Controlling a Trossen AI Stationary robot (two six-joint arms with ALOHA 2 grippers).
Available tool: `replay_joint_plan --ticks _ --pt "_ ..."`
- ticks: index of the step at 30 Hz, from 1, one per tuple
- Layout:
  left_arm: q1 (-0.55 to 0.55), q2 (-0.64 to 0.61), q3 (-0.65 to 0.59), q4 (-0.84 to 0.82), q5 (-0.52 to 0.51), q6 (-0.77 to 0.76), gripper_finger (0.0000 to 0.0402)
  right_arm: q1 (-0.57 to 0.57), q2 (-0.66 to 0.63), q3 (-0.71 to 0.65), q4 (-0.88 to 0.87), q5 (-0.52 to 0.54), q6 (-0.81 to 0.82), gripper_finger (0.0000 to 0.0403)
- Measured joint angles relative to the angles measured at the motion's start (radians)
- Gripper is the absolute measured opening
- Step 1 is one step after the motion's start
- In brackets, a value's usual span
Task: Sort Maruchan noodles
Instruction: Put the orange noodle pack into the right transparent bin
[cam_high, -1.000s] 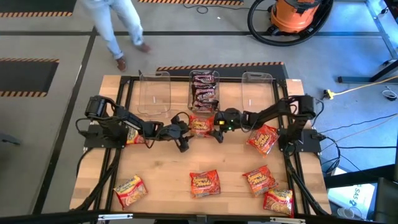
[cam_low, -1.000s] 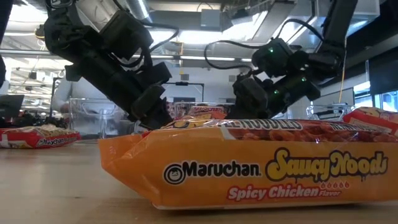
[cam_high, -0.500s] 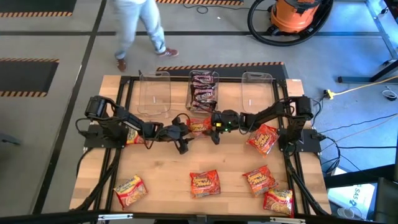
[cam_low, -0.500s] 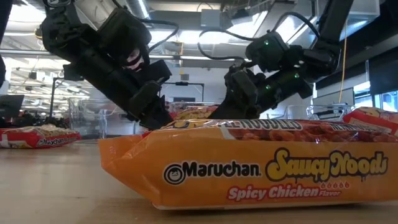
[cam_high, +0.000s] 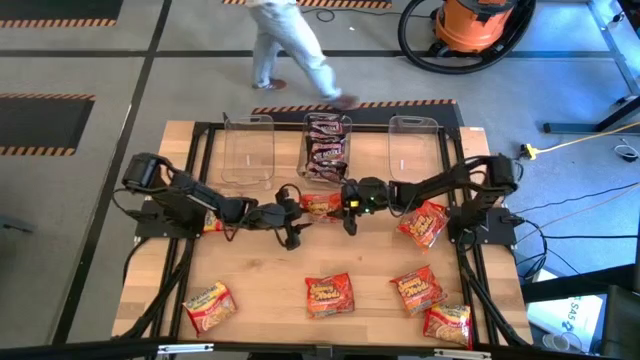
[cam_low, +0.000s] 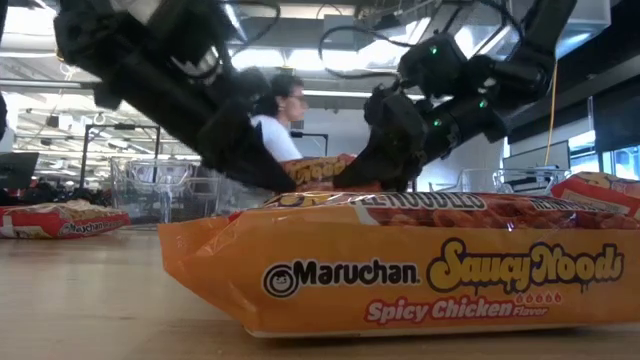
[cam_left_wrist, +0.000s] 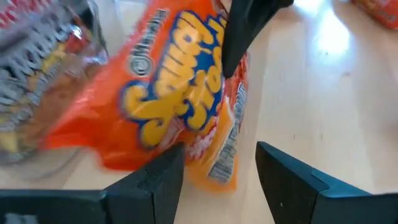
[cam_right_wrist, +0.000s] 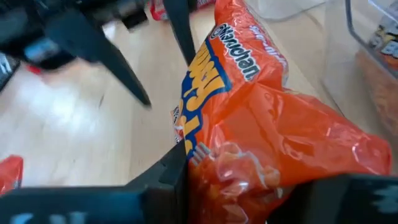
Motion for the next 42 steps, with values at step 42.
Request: replay_joint_plan --ticks 42 --pt "-0.057 -0.089 -0.003 0.572 -0.027 0.195 0.0271 0.179 -0.286 -0.001 0.263 0.223 -0.258 0.0123"
